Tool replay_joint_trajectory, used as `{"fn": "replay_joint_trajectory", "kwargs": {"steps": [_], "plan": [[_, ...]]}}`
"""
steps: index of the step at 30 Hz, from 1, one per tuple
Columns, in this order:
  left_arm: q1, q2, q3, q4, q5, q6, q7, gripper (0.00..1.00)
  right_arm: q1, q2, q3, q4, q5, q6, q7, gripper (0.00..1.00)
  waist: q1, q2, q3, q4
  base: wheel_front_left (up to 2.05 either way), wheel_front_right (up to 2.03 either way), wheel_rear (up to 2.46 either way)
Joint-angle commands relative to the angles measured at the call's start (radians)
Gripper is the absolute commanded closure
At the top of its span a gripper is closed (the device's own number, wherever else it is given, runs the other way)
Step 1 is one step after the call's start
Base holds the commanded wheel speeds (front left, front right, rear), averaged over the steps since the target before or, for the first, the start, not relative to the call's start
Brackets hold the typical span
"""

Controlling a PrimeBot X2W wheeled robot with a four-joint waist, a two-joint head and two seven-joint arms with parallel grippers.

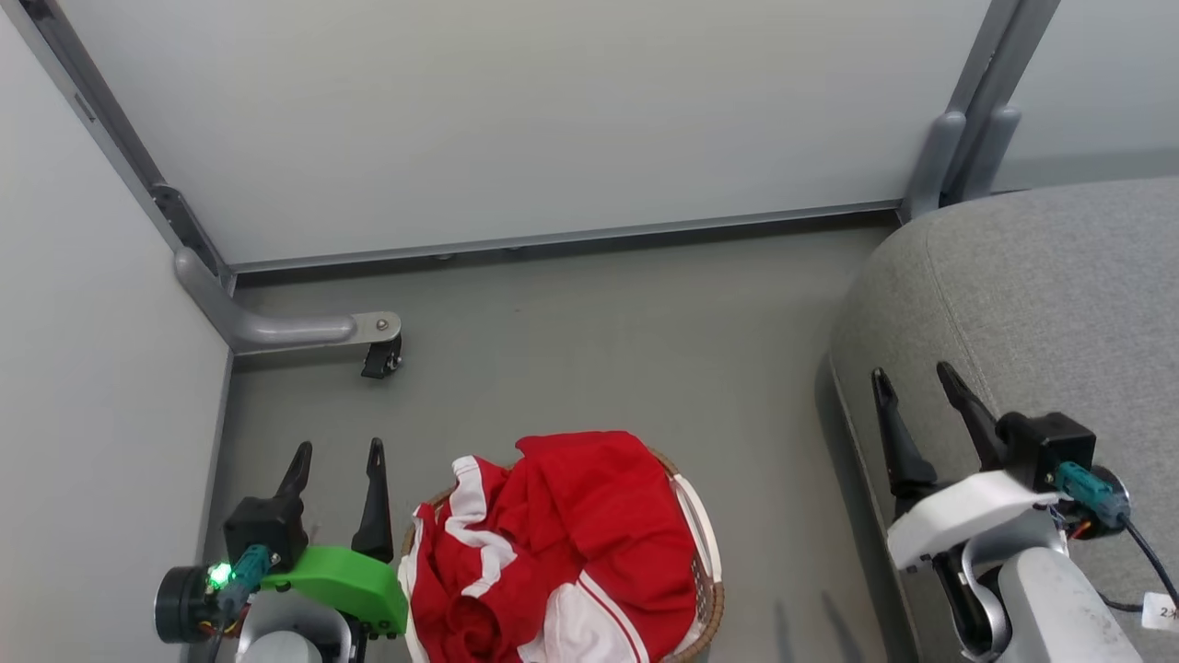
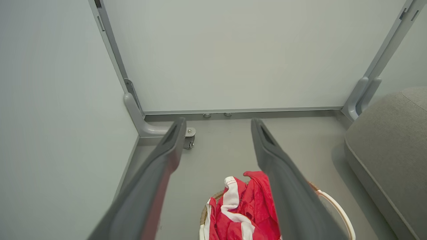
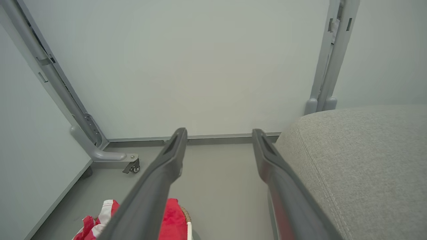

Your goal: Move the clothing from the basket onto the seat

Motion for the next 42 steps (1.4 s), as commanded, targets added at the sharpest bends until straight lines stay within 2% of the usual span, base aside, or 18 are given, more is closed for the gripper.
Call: {"fn": "replay_joint_trajectory", "kwargs": {"steps": [1, 10, 22, 33, 39, 42], "plan": [[-0.041, -0.001, 0.001, 0.002, 0.028, -0.011, -0.009, 0.0, -0.03, -0.002, 0.004, -0.015, -0.028, 0.0, -0.01, 0.0, 0.0, 0.0, 0.051, -0.014, 0.0, 0.0, 0.0], [-0.145, -0.001, -0.027, 0.052, 0.118, -0.057, -0.026, 0.0, -0.145, 0.013, 0.042, -0.081, -0.113, 0.0, -0.028, 0.0, 0.0, 0.0, 0.234, -0.068, 0.0, 0.0, 0.0], [-0.288, 0.02, -0.063, 0.19, 0.223, -0.079, -0.048, 0.0, -0.294, 0.027, 0.111, -0.168, -0.203, 0.0, -0.048, 0.0, 0.0, 0.0, 0.494, -0.154, 0.0, 0.0, 0.0], [-0.412, 0.057, -0.109, 0.351, 0.263, -0.07, -0.045, 0.0, -0.367, 0.028, 0.136, -0.21, -0.155, 0.0, -0.048, 0.0, 0.0, 0.0, 0.665, -0.191, 0.0, 0.0, 0.0], [-0.464, 0.077, -0.148, 0.498, 0.284, -0.075, -0.045, 0.0, -0.383, 0.027, 0.155, -0.214, -0.121, 0.0, -0.048, 0.0, 0.0, 0.0, 0.72, -0.205, 0.0, 0.0, 0.0], [-0.489, 0.085, -0.164, 0.578, 0.296, -0.063, -0.045, 0.0, -0.387, 0.027, 0.168, -0.213, -0.114, 0.0, -0.048, 0.0, 0.0, 0.0, 0.74, -0.211, 0.0, 0.0, 0.0]]}}
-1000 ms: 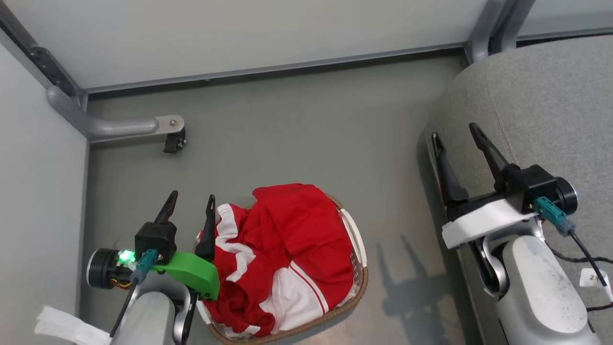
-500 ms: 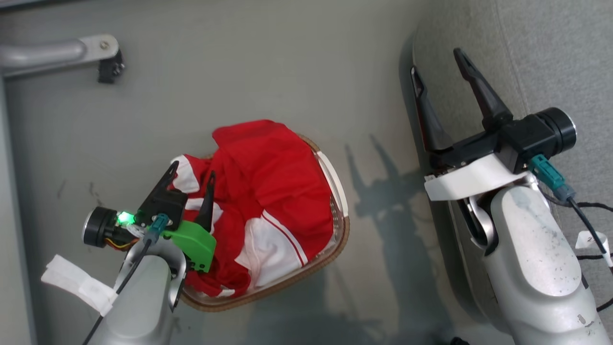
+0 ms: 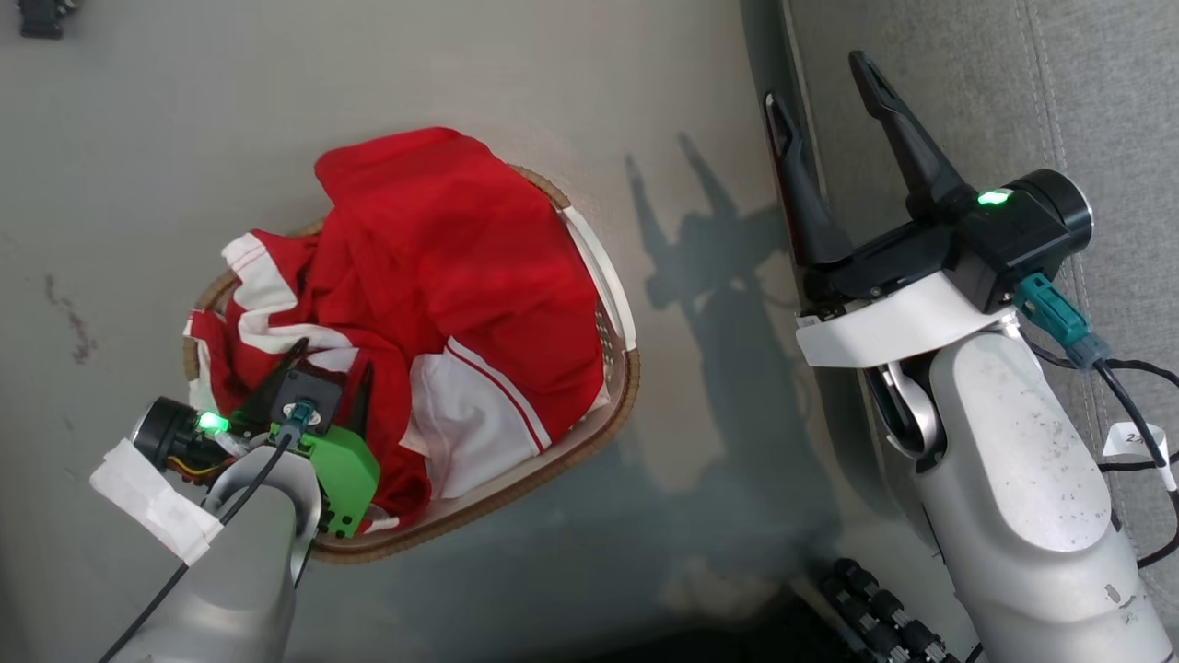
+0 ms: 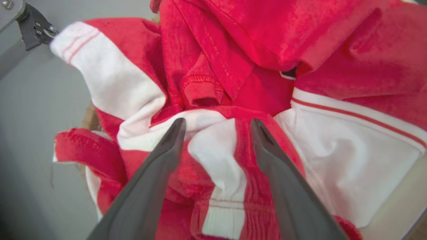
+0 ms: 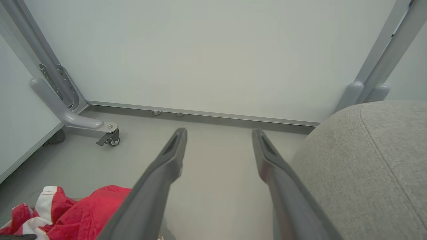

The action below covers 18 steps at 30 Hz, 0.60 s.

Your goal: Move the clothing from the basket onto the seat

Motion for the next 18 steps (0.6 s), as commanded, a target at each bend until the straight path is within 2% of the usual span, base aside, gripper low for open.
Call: {"fn": "replay_joint_trajectory", "kwargs": {"steps": [1, 7, 11, 12, 13, 18], "plan": [[-0.026, 0.009, -0.004, 0.03, 0.007, 0.012, 0.0, 0.0, -0.013, -0.003, 0.001, -0.004, 0.013, -0.001, -0.005, 0.0, -0.0001, 0.0, 0.046, -0.028, 0.0, 0.0, 0.0], [-0.097, 0.009, -0.045, 0.202, 0.042, 0.032, 0.009, 0.0, -0.016, -0.003, 0.015, -0.009, 0.026, -0.001, -0.005, 0.0, -0.0001, 0.0, 0.069, -0.039, 0.0, 0.0, 0.0], [-0.131, 0.001, -0.058, 0.254, 0.046, 0.031, 0.032, 0.0, -0.021, -0.002, 0.025, -0.011, 0.035, -0.001, -0.005, 0.0, -0.0001, 0.0, 0.078, -0.046, 0.0, 0.0, 0.0], [-0.135, -0.002, -0.058, 0.261, 0.042, 0.027, 0.041, 0.14, -0.022, -0.002, 0.026, -0.011, 0.036, -0.001, -0.005, 0.0, -0.0001, 0.0, 0.078, -0.047, 0.0, 0.0, 0.0], [-0.14, -0.006, -0.059, 0.267, 0.036, 0.024, 0.05, 1.0, -0.022, -0.003, 0.028, -0.009, 0.039, -0.001, -0.005, 0.0, -0.0001, 0.0, 0.077, -0.048, 0.0, 0.0, 0.0], [-0.138, -0.022, -0.05, 0.282, 0.004, 0.015, 0.04, 1.0, -0.017, -0.002, 0.029, 0.004, 0.047, -0.001, -0.005, 0.0, -0.0001, 0.0, 0.04, -0.048, 0.0, 0.0, 0.0]]}}
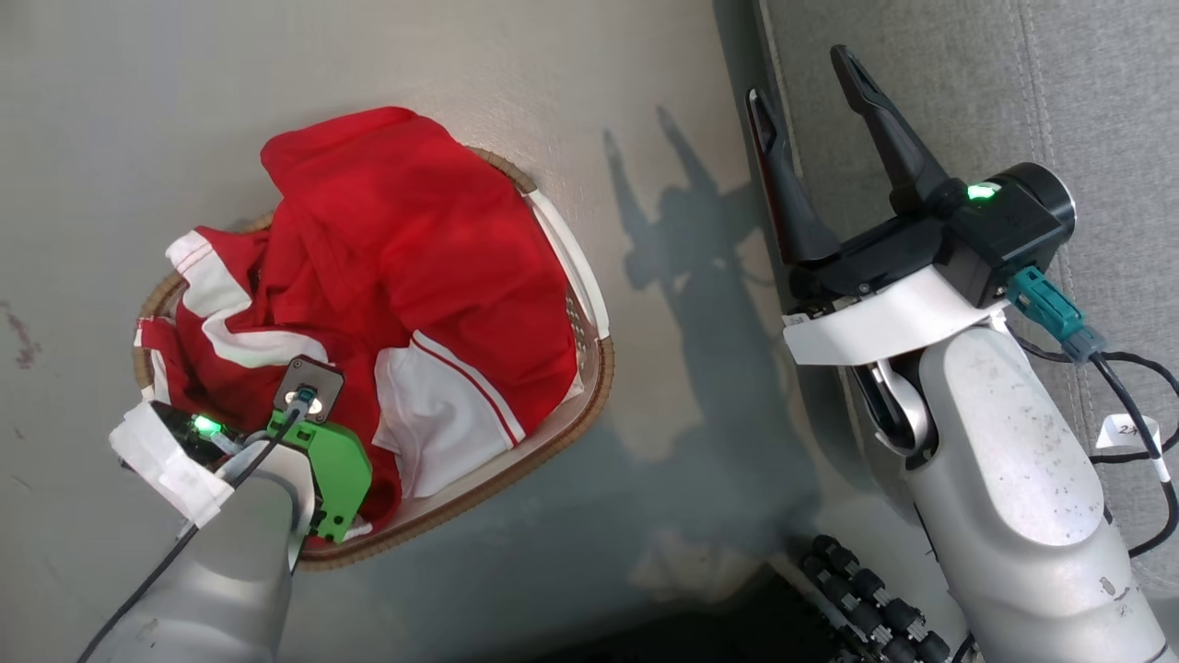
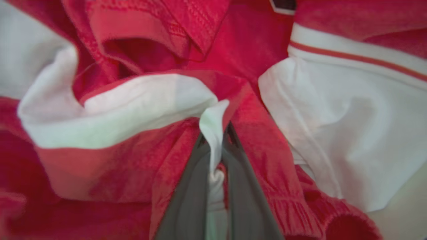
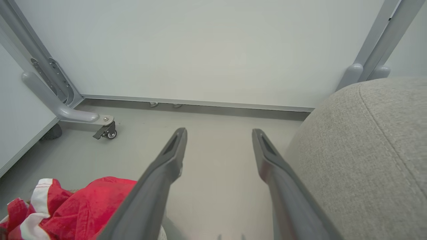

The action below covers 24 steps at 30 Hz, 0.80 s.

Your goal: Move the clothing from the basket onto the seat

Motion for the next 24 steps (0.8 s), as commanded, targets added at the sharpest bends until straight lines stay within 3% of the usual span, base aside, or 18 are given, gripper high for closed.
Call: {"fn": "replay_joint_trajectory", "kwargs": {"steps": [1, 10, 24], "plan": [[-0.002, -0.005, 0.012, 0.004, -0.022, -0.005, -0.012, 1.0, 0.005, -0.003, -0.003, 0.007, 0.004, -0.001, -0.005, 0.0, -0.0001, 0.0, -0.033, 0.004, 0.0, 0.0, 0.0], [0.078, -0.042, 0.042, -0.032, -0.094, -0.013, -0.046, 1.0, 0.045, -0.003, -0.01, 0.062, -0.038, -0.001, -0.005, 0.0, -0.0001, 0.0, -0.211, 0.043, 0.0, 0.0, 0.0], [0.336, -0.092, 0.038, -0.286, -0.176, -0.016, -0.044, 1.0, 0.214, -0.004, -0.07, 0.157, -0.081, -0.001, -0.005, 0.0, -0.0001, 0.0, -0.544, 0.171, 0.0, 0.0, 0.0]]}}
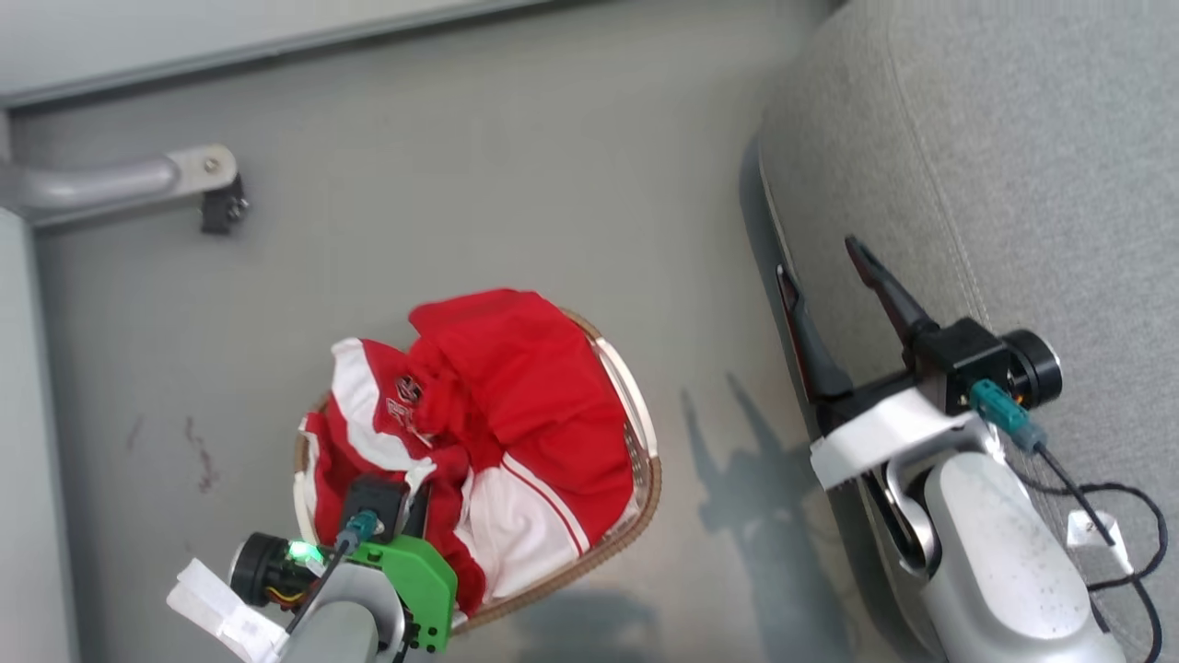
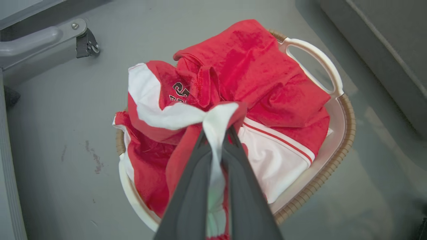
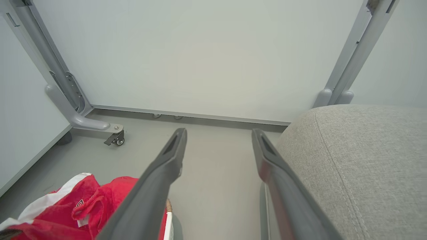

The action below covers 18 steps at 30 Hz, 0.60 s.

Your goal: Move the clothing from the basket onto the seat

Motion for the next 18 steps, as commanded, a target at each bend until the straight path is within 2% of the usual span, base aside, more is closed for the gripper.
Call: {"fn": "replay_joint_trajectory", "kwargs": {"steps": [1, 11, 18], "plan": [[0.028, -0.001, -0.003, -0.022, -0.007, 0.005, -0.001, 1.0, 0.03, -0.005, -0.006, 0.007, -0.006, -0.001, -0.005, 0.0, 0.0, 0.0, -0.16, 0.089, 0.0, 0.0, 0.0], [0.138, -0.004, -0.004, -0.236, -0.049, 0.011, -0.001, 1.0, 0.157, -0.005, -0.013, 0.026, -0.003, -0.001, -0.005, 0.0, 0.0, 0.0, -0.311, 0.13, 0.0, 0.0, 0.0], [0.144, -0.004, -0.011, -0.407, -0.078, 0.019, -0.001, 1.0, 0.225, -0.006, -0.009, 0.024, 0.007, -0.001, -0.005, 0.0, 0.0, 0.0, -0.374, 0.141, 0.0, 0.0, 0.0]]}}
